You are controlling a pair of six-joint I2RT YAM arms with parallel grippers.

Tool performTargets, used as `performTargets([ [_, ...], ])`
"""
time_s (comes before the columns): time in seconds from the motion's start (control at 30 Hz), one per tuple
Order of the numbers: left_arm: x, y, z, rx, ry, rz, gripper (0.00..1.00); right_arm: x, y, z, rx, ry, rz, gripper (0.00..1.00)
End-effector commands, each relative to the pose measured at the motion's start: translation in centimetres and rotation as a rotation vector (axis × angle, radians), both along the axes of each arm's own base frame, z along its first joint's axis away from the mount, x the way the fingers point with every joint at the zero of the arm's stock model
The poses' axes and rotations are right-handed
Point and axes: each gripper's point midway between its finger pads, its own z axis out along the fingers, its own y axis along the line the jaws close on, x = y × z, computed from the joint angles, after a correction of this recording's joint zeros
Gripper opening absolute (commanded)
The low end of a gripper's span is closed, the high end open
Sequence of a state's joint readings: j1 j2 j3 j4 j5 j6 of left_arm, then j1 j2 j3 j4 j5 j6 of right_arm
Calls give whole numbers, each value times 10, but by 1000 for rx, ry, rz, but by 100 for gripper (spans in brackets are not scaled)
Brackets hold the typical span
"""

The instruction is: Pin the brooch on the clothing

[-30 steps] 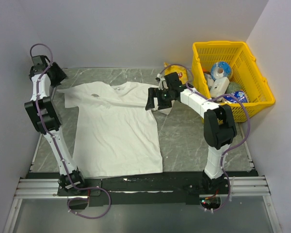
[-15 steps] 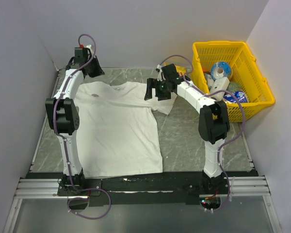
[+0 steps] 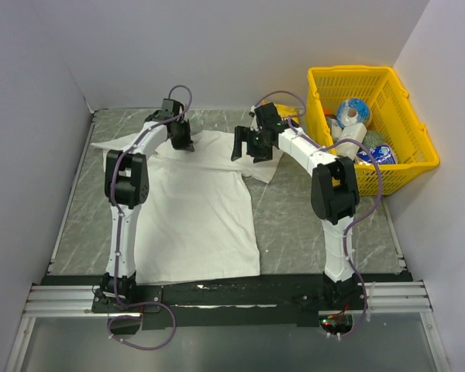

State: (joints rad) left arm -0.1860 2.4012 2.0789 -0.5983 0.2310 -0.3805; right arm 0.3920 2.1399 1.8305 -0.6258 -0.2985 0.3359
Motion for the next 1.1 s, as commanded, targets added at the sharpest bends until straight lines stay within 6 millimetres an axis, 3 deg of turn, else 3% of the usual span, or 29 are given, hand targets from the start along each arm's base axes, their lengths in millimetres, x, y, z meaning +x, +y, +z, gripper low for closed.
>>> performTargets([
  [0.0, 4, 1, 3, 42, -10, 13, 1, 4, -6, 12, 6, -17, -30, 100],
  [0.3, 10, 12, -47, 161, 85, 71, 1, 9, -21, 17, 7, -19, -48, 100],
  [0.47, 19, 10, -58, 161, 75, 95, 1, 14, -40, 27, 37, -21, -81, 100],
  [0.57, 30, 5, -55, 131, 45, 120, 1, 15, -45, 33, 46, -30, -86, 100],
  [0.87, 76, -12, -18, 3, -113, 231, 1, 19, -47, 38, 49, -38, -80, 100],
  [1.07, 92, -30, -18, -117, -150, 231, 4, 17, -50, 34, 35, -30, -68, 100],
])
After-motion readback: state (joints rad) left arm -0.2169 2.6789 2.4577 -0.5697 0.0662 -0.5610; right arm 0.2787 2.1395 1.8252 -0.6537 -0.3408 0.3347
